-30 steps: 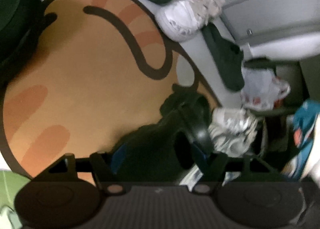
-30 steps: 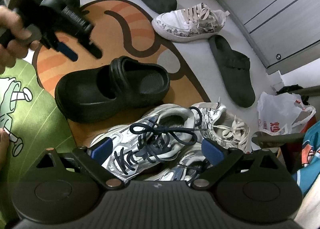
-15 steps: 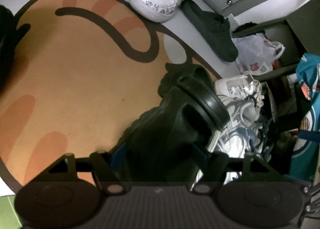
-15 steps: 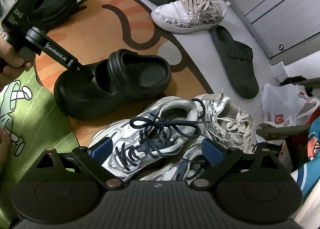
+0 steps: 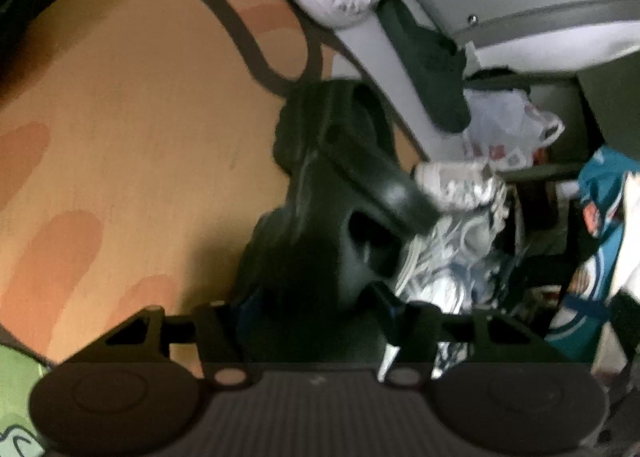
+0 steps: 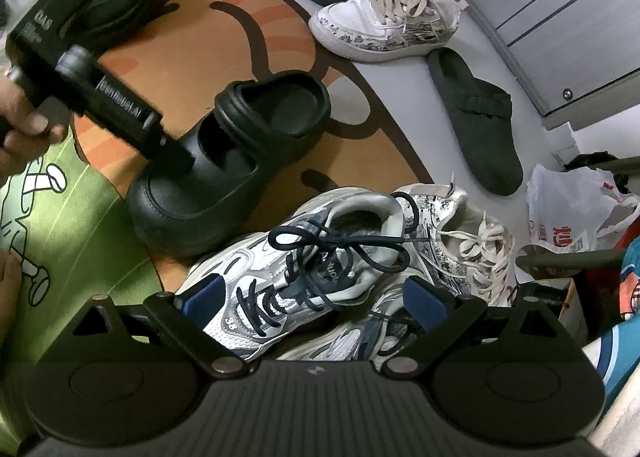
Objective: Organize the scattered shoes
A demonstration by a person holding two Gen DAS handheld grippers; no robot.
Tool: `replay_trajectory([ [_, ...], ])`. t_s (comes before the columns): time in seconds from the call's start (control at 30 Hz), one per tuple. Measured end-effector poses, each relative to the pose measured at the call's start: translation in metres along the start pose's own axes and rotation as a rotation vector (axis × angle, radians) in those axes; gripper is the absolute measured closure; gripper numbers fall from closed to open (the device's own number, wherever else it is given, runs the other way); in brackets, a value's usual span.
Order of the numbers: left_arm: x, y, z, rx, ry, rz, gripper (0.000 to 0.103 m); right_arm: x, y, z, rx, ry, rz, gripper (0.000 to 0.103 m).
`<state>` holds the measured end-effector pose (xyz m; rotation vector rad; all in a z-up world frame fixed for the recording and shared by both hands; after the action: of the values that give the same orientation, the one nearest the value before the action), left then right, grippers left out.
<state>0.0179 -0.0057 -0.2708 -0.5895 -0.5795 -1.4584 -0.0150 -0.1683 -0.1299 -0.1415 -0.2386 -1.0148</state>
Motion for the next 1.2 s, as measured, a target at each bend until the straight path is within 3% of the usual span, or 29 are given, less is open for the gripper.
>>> replay_trajectory([
  [0.27, 0.004, 0.019, 0.006, 0.055, -0.008, -0.019, 0.042, 0.0, 0.0, 0.003, 0.005, 0.002, 0.001, 0.005],
  [0.33, 0.003, 0.019, 0.004, 0.054, -0.023, -0.018, 0.046, 0.001, 0.0, 0.004, 0.008, 0.003, 0.002, 0.005],
  [0.4, 0.002, 0.019, 0.008, 0.054, -0.047, -0.016, 0.057, 0.001, 0.001, 0.004, 0.01, 0.003, 0.003, 0.005],
  [0.53, 0.002, 0.026, 0.023, 0.096, -0.087, -0.019, 0.057, 0.002, 0.001, 0.005, 0.01, 0.007, 0.001, 0.005],
  [0.7, -0.006, 0.044, 0.014, 0.111, -0.036, 0.02, 0.057, 0.003, 0.002, 0.006, 0.009, 0.017, -0.004, 0.005],
  [0.8, -0.021, 0.055, 0.0, 0.14, -0.033, 0.145, 0.057, 0.003, 0.001, 0.004, 0.005, 0.018, 0.0, 0.005],
  [0.87, -0.026, 0.058, -0.002, 0.153, 0.01, 0.161, 0.057, 0.004, 0.001, 0.003, 0.001, 0.016, -0.003, 0.005],
  [0.93, -0.025, 0.059, -0.007, 0.143, 0.038, 0.137, 0.06, 0.006, 0.001, 0.002, -0.001, 0.015, -0.008, 0.005],
  [1.0, -0.022, 0.058, -0.011, 0.127, 0.026, 0.125, 0.071, 0.008, 0.001, 0.002, -0.001, 0.015, -0.014, 0.005],
  [1.2, -0.016, 0.059, -0.022, 0.081, -0.022, 0.115, 0.076, 0.009, 0.004, 0.01, 0.018, 0.017, -0.016, 0.005],
])
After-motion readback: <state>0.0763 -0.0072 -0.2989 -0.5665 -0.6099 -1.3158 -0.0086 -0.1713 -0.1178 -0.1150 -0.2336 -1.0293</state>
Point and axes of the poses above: each gripper's, at about its wrist camera, not at the fingertips, and z roughly against the way its jaws point, x to its right, y to its top, the point moved 7 cm from there along -z, roughly the way its jaws point, and after that the axes turned 11 degrees about -x, right-handed, at the moved point
